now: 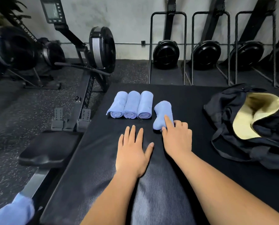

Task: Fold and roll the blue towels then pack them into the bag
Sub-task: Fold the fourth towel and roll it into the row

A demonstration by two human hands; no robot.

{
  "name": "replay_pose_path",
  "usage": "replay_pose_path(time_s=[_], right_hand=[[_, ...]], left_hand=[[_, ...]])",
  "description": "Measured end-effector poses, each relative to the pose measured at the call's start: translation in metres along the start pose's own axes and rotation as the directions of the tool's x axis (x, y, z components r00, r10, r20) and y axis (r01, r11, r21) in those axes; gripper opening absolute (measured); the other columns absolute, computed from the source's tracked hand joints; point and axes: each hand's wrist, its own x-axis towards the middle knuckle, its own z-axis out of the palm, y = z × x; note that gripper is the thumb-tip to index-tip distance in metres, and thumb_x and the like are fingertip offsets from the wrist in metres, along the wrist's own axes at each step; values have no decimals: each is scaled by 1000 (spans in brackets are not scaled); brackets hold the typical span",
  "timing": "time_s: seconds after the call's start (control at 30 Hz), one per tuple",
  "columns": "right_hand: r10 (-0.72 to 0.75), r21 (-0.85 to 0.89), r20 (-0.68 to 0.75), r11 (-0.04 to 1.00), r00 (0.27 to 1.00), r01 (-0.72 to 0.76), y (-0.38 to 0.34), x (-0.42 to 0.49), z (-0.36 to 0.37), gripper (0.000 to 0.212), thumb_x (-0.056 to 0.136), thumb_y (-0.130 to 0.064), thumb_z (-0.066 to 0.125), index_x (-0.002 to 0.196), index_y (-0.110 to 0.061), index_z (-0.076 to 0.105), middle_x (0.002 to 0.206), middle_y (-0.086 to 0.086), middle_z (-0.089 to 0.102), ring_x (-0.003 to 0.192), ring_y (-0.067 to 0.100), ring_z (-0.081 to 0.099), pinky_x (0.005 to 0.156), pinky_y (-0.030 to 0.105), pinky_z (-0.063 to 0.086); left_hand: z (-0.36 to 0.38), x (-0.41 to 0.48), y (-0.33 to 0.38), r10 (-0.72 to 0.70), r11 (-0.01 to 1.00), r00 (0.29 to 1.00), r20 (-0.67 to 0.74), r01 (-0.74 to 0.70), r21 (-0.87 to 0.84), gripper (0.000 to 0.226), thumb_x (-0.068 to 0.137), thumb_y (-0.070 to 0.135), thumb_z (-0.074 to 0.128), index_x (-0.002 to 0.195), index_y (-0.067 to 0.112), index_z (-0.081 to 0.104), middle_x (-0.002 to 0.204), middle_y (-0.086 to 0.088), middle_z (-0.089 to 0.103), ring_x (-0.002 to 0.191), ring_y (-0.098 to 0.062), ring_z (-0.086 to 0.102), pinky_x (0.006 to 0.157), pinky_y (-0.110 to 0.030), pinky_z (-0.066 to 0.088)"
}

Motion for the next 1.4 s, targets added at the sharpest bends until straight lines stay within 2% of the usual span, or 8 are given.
replay_pose_path(time_s=[0.13,0.5,0.73,0.9,1.0,1.2,1.3,1.4], right_hand=[[22,-6,-53,1000,998,-23,-6,35,9,44,106,-42,46,149,-39,40,115,3,60,104,28,49,78,39,36],[12,29,14,999,1000,-13,-30,80,25,40,104,-35,48,144,-37,40,122,7,51,107,29,44,85,42,38],[-26,247,76,969,997,6,-31,70,25,50,105,-49,47,152,-36,38,140,9,52,123,32,43,100,46,40],[-62,315,158,949,986,9,-26,70,18,56,103,-49,50,154,-37,34,147,5,50,129,34,42,104,51,40],[-103,324,236,946,966,22,-24,66,10,62,103,-51,49,158,-39,25,152,5,42,134,35,39,108,53,40],[-160,275,353,959,922,62,-29,37,-15,71,103,-57,45,164,-38,13,171,4,11,147,36,25,113,53,38],[-221,243,377,961,899,134,-35,15,-33,70,106,-56,40,166,-37,9,175,4,-1,155,33,11,118,52,34],[-272,210,370,956,888,206,-43,-2,-52,68,107,-56,38,166,-38,10,175,4,0,157,31,8,119,50,32]], left_hand=[[0,0,2,-4,1000,999,-39,4,-10,79,104,73,16,169,29,8,177,-1,-7,160,-18,-20,131,-41,-1],[5,2,1,-5,1000,998,-65,6,0,76,103,72,22,166,29,23,177,-2,9,162,-22,-6,131,-43,6],[4,1,0,1,999,996,-90,-5,-41,75,103,71,25,165,28,26,176,0,14,162,-20,-2,131,-40,8],[4,2,0,3,998,995,-103,-10,-67,75,102,70,27,164,28,29,174,1,18,162,-20,4,131,-41,11],[4,3,-4,11,990,993,-117,-27,-135,72,102,67,33,163,29,32,173,4,23,161,-18,10,130,-40,13],[-4,5,-16,-33,857,992,-120,-33,-515,63,104,49,53,161,24,39,167,11,35,160,-11,17,130,-38,20],[-14,1,-21,-40,907,992,-116,-13,-421,62,106,47,51,160,19,41,166,4,40,160,-20,18,130,-37,19],[-33,-7,-30,-93,954,991,-101,59,-295,63,107,48,48,161,18,38,167,2,39,161,-25,17,129,-37,18]])
